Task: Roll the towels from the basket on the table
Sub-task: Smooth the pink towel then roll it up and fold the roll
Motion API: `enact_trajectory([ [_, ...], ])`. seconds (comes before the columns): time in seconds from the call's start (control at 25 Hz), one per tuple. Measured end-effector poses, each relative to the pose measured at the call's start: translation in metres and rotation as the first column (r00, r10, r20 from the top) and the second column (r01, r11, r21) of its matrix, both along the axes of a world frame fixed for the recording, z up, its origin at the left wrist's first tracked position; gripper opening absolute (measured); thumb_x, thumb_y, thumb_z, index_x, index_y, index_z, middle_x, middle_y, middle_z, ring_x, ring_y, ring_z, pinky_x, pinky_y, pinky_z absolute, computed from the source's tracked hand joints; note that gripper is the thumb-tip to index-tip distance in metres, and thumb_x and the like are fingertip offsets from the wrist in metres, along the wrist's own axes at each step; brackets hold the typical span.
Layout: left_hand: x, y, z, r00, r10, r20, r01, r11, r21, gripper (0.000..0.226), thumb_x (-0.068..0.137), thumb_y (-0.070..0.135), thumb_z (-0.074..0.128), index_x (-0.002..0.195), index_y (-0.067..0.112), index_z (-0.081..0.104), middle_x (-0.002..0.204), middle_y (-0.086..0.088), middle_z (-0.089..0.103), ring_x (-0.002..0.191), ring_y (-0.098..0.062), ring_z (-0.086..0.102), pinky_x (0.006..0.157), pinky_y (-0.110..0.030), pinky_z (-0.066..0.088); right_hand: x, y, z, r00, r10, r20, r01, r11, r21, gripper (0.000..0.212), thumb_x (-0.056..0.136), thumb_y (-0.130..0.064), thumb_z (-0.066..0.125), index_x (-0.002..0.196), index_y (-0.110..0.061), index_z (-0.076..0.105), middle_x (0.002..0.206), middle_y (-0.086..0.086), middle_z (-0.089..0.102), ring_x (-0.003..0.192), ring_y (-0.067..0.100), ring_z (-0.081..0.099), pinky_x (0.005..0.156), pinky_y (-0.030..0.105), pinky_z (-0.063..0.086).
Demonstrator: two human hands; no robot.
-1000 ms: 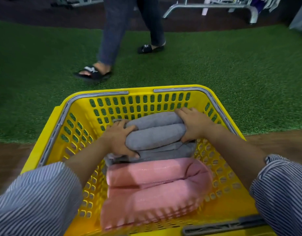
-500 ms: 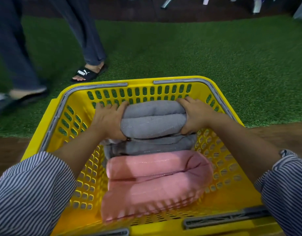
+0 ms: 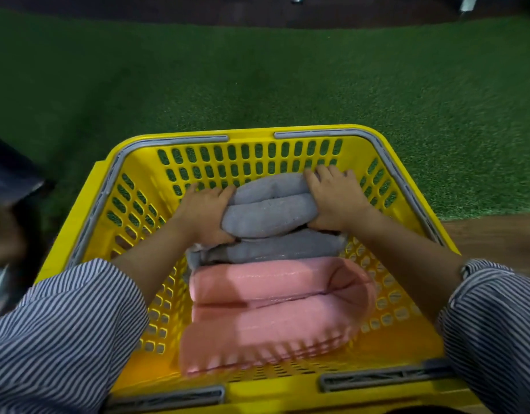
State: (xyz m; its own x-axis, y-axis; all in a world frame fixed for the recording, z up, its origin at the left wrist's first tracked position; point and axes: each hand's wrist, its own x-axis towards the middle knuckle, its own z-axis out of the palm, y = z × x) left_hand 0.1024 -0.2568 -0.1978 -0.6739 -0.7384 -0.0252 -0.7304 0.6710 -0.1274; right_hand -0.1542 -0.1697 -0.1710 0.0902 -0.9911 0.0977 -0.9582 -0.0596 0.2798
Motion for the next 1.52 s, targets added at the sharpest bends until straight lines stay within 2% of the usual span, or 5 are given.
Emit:
enact_trajectory([
  [0.32,0.002,-0.001,-0.001,0.977,0.189,-0.1,-0.135,0.906,0.401,0.127,0.031,0.087,0.058,0.141,0.033,0.021,0.137,0.001,0.048,0.122,-0.028,0.048,0.103,-0.05,0.035,-0.014,-0.006,0.009,0.99,-0.122,0.073,0.093,0.944,0.318,0.121,0.053,-0.061,0.075,0.146,-0.028,0.005,0.145,0.01,0.023,0.129,0.035,0.027,0.092,0.051,0.039],
  [0.64,0.004,0.007,-0.002,0.993,0.1,-0.055,-0.086,0.975,0.206,0.12,0.033,0.098,0.05,0.135,0.039,0.023,0.142,0.001,0.034,0.125,-0.028,0.044,0.103,-0.055,0.027,-0.022,-0.007,0.012,0.987,-0.073,0.143,0.01,0.918,0.396,0.114,0.064,-0.043,0.076,0.147,-0.029,-0.001,0.151,0.01,0.014,0.136,0.035,0.017,0.111,0.05,0.019],
  [0.84,0.014,0.004,0.001,0.993,0.064,-0.095,-0.023,0.925,0.38,0.093,0.044,0.1,0.037,0.122,0.048,0.041,0.149,-0.004,0.027,0.134,-0.03,0.032,0.11,-0.056,0.015,-0.013,0.003,0.022,0.972,0.004,0.236,-0.072,0.957,0.28,0.085,0.054,-0.049,0.079,0.125,-0.028,0.038,0.143,0.007,0.021,0.13,0.035,0.025,0.107,0.06,0.021],
  [1.36,0.014,0.012,-0.007,0.986,-0.071,0.149,0.104,0.968,-0.229,0.058,0.058,0.032,0.077,0.112,0.027,0.055,0.122,-0.025,0.049,0.098,-0.038,0.053,0.08,-0.049,0.036,-0.02,0.003,0.014,0.946,-0.011,0.325,-0.102,0.939,0.33,0.071,0.045,-0.054,0.06,0.113,-0.031,0.063,0.149,0.006,0.017,0.139,0.027,0.012,0.112,0.053,-0.006],
  [1.52,0.017,0.014,-0.019,0.991,-0.023,0.13,0.046,0.982,-0.18,0.069,0.061,0.061,0.058,0.122,0.032,0.046,0.136,-0.021,0.037,0.113,-0.038,0.044,0.091,-0.053,0.035,-0.016,0.007,0.001,0.978,0.101,0.18,-0.143,0.962,0.233,0.085,0.046,-0.067,0.042,0.119,-0.027,0.056,0.15,0.011,0.021,0.139,0.03,0.015,0.112,0.055,0.001],
])
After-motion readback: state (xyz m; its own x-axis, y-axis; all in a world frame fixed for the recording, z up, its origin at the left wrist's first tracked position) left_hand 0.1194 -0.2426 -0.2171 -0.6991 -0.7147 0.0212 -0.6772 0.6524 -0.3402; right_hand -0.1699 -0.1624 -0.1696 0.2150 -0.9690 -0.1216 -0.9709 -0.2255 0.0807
